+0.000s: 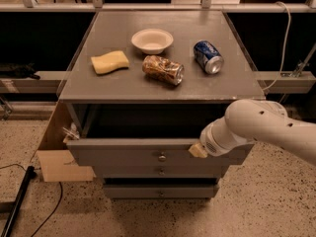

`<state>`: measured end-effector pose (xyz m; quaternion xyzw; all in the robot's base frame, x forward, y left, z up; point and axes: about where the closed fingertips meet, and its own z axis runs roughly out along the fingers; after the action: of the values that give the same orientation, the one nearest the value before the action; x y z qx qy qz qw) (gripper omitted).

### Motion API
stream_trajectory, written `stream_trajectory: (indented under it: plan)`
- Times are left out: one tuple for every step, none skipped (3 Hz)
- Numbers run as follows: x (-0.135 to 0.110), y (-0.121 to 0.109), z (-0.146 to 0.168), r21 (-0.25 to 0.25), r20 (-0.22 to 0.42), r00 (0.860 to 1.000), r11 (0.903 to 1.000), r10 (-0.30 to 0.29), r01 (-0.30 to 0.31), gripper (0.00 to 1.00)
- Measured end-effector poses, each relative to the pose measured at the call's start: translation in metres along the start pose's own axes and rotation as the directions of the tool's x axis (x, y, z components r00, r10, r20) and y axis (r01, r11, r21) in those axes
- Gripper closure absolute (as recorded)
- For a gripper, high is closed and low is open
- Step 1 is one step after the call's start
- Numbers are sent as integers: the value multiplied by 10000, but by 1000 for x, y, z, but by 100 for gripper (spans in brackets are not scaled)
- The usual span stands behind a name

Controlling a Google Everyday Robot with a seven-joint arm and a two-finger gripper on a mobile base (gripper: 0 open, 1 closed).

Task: Open top drawer

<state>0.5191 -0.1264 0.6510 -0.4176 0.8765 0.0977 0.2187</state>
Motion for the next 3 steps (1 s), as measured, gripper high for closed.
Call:
stream_trajectory:
  plan:
    - [0, 0, 0, 0, 0, 10000, 10000, -1, 1, 37]
    - [0, 0, 0, 0, 0, 10000, 10000, -1, 1, 15]
    - [0, 0, 0, 0, 0, 10000, 10000, -1, 1, 11]
